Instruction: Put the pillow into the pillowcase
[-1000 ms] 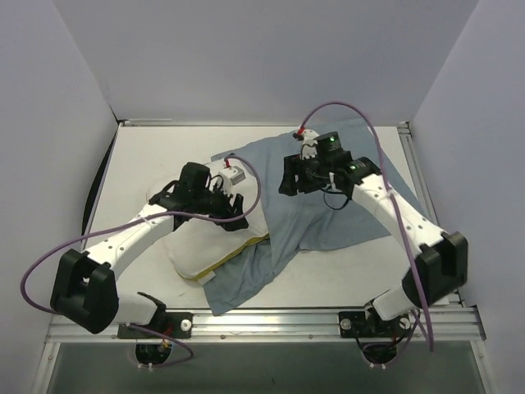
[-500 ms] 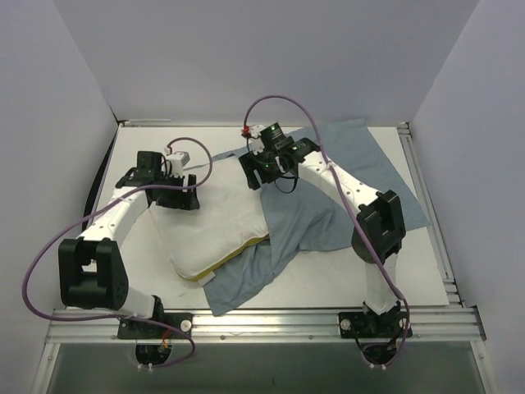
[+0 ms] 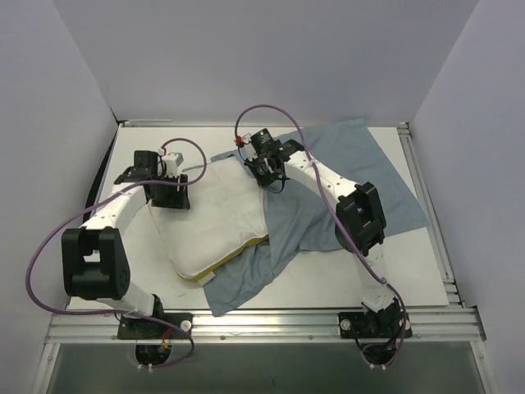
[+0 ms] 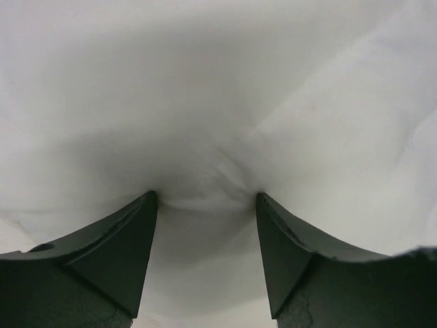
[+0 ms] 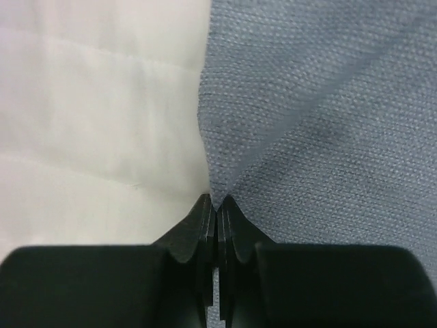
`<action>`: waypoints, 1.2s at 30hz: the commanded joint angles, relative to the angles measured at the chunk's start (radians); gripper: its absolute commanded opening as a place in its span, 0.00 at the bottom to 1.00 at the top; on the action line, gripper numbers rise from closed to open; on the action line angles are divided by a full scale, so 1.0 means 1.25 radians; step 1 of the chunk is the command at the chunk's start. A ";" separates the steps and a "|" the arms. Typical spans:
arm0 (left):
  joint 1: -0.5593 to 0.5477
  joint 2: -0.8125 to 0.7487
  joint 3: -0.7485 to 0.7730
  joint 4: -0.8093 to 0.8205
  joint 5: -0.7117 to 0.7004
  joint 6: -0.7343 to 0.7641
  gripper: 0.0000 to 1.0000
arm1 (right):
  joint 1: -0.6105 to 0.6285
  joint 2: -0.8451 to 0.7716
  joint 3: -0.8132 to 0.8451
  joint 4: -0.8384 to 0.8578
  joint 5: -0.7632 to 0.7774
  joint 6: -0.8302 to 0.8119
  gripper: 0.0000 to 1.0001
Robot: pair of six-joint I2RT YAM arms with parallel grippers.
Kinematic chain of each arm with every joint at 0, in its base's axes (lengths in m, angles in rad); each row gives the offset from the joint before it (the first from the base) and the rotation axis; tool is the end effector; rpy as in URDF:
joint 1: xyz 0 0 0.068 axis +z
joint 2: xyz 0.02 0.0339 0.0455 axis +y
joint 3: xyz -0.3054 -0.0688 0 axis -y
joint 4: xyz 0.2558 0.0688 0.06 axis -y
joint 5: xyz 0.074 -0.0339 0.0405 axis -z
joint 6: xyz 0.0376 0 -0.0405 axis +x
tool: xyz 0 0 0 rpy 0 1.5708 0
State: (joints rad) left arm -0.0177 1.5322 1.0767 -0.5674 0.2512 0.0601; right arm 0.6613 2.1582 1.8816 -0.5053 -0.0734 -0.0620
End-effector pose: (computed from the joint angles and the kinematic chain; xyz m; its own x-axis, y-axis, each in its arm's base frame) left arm 0.3216 -0.0150 0.2658 -0.8431 0.0731 -0.5327 0.1976 0.9635 -0.1805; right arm 0.4172 0.3282 0.2770 -0.5145 -0.4787 -0.7114 -0.6868 0.7268 0.0076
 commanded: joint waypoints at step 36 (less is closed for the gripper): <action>-0.149 0.226 0.393 -0.211 0.393 0.498 0.98 | -0.270 -0.165 0.020 -0.247 -0.618 0.093 0.91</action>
State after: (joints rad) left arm -0.1505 1.7195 1.4906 -0.7837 0.7734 0.5278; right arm 0.4290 1.9709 1.8305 -0.7418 -0.9092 0.0540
